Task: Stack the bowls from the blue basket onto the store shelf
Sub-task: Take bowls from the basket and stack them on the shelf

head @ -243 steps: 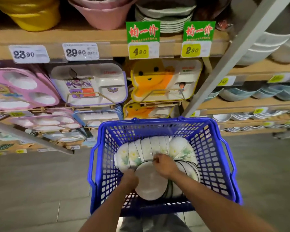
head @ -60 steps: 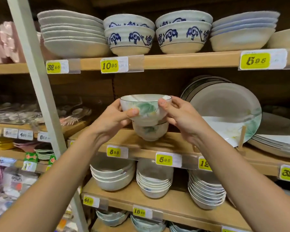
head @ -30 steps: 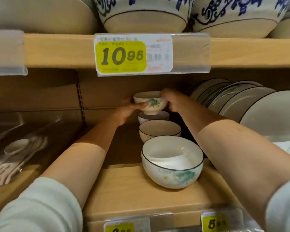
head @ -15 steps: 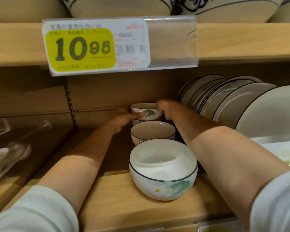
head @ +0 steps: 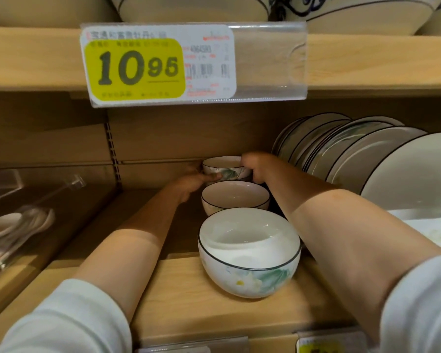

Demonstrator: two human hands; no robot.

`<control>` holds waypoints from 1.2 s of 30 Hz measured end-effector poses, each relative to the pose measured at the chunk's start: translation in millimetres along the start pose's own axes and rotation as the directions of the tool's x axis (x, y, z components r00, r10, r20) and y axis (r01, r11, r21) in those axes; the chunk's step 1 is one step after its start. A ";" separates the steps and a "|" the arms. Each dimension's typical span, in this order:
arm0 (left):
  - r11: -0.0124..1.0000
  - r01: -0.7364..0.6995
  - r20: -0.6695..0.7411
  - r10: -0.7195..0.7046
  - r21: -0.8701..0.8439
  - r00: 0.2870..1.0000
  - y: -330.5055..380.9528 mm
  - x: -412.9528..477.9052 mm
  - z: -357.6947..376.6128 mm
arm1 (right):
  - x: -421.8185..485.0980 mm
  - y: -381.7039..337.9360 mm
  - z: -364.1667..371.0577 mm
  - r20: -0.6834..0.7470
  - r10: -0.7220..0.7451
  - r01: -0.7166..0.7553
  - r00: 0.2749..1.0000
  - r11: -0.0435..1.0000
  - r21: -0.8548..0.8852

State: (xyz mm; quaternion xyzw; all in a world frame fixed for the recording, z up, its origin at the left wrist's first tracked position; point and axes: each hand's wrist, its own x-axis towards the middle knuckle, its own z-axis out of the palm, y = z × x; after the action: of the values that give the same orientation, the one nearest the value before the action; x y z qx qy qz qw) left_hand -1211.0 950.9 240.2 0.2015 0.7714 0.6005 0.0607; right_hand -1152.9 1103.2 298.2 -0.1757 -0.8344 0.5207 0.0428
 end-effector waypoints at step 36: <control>0.986 0.154 -0.345 -0.169 -0.071 0.923 81.6 -144.8 9.7 | -150.9 6.3 -32.3 -0.098 -0.260 0.276 0.961 0.938 0.211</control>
State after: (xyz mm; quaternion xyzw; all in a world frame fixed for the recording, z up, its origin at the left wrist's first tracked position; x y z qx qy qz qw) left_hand -1056.4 920.2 293.7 0.0260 0.7710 0.6358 -0.0238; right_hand -1002.1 1082.3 324.0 -0.0722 -0.7850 0.5938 0.1612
